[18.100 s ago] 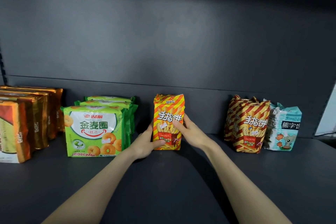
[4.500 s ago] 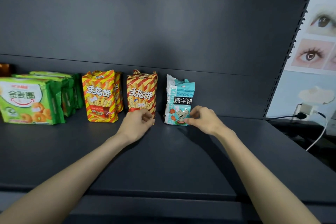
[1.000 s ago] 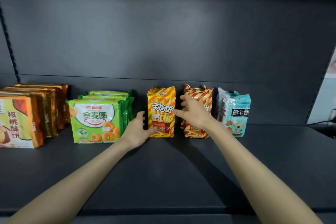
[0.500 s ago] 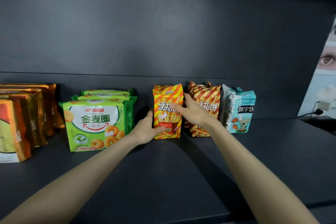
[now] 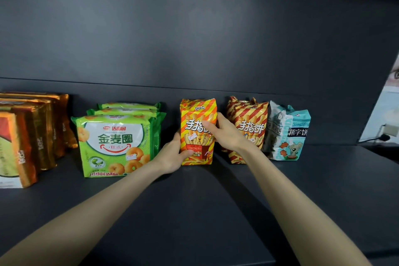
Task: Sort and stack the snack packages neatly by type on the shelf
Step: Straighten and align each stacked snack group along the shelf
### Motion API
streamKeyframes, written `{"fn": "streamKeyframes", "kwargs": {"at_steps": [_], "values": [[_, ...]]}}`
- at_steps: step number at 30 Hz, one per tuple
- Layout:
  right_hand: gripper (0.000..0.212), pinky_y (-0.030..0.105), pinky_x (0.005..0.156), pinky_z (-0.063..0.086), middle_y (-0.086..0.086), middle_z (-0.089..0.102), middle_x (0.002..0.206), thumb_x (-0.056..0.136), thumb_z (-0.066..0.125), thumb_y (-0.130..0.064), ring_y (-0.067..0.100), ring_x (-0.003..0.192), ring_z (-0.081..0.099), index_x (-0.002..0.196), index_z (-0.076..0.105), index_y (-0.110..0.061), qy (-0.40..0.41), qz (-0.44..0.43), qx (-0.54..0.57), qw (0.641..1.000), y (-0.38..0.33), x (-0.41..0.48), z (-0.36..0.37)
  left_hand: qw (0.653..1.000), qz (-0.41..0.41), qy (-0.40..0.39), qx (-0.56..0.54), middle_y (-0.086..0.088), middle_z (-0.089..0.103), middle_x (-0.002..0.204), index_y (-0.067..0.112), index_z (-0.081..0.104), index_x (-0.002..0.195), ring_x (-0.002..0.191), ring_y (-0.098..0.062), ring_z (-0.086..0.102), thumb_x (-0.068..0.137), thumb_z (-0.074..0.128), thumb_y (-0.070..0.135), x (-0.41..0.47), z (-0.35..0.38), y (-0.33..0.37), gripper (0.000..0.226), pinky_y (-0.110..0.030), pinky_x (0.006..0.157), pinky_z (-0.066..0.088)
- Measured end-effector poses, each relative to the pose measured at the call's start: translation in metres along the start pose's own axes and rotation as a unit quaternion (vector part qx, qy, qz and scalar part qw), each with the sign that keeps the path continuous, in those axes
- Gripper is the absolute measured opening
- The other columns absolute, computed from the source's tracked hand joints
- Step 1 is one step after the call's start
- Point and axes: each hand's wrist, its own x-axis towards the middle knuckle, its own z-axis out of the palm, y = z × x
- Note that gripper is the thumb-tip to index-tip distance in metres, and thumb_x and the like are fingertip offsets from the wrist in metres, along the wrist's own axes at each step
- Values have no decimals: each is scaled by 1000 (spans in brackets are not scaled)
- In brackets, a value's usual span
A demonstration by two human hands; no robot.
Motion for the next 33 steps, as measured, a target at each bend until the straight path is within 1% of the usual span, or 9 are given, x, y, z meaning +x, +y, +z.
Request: {"fn": "streamKeyframes", "kwargs": {"at_steps": [5, 9, 12, 15, 19, 26, 29, 31, 33], "values": [[51, 37, 102, 45, 3, 49, 139, 97, 46, -38, 20, 125, 50, 140, 33, -14, 0, -3, 1, 1000, -2, 1, 4, 1000, -12, 4, -1, -7, 48, 139, 13, 14, 147, 125, -22, 50, 94, 55, 20, -2, -1, 1, 68, -36, 103, 44], [50, 40, 102, 46, 4, 49, 139, 97, 46, -37, 21, 125, 50, 139, 33, -14, -10, -1, 6, 1000, -2, 1, 1, 1000, -15, 0, -4, -6, 47, 140, 14, 10, 149, 125, -22, 49, 94, 54, 21, -2, 0, 1, 70, -35, 103, 44], [50, 36, 100, 47, 4, 49, 139, 97, 46, -37, 21, 125, 50, 139, 33, -13, -15, -1, 0, 1000, -3, 0, -1, 1000, -16, 0, -2, -6, 48, 140, 15, 9, 150, 125, -22, 50, 95, 54, 22, -2, 1, 2, 71, -34, 102, 43], [49, 32, 98, 45, 4, 49, 139, 97, 45, -36, 20, 126, 50, 139, 34, -12, -12, -4, -8, 1000, -2, -1, -3, 1000, -13, -1, -3, -6, 48, 141, 15, 8, 150, 126, -22, 49, 95, 54, 22, -3, 2, 3, 72, -35, 104, 43], [49, 27, 94, 44, 4, 49, 139, 98, 44, -35, 20, 126, 49, 139, 33, -11, -9, -8, -17, 1000, -2, -1, -3, 1000, -17, -2, 0, -6, 48, 141, 15, 10, 150, 126, -22, 49, 95, 54, 23, -2, 2, 3, 71, -35, 103, 43], [50, 30, 97, 44, 6, 49, 140, 98, 44, -36, 21, 126, 49, 139, 33, -10, -11, -2, -41, 999, -5, -4, -5, 1000, -24, 1, 6, -7, 47, 141, 16, 12, 149, 126, -23, 49, 94, 55, 23, -3, 2, 7, 71, -35, 102, 43], [50, 31, 96, 45, 7, 49, 139, 97, 46, -35, 22, 126, 50, 138, 34, -9, -7, 1, -62, 998, -8, -6, -7, 999, -24, 14, 25, -8, 50, 138, 12, 20, 147, 125, -24, 50, 93, 57, 22, -6, 2, 10, 66, -34, 100, 44], [50, 32, 96, 45, 8, 49, 139, 97, 49, -33, 24, 126, 49, 138, 34, -8, 5, -5, -79, 997, -11, -8, -9, 998, -22, 43, 47, -10, 53, 134, 9, 31, 140, 121, -25, 53, 92, 59, 22, -8, 2, 12, 57, -34, 96, 46], [54, 34, 98, 45, 9, 48, 140, 96, 51, -28, 25, 128, 48, 142, 29, -8, 19, -14, -95, 995, -14, -11, -12, 994, -15, 78, 69, -11, 58, 127, 8, 40, 130, 113, -27, 58, 92, 59, 23, -11, 3, 14, 45, -36, 92, 50]]}}
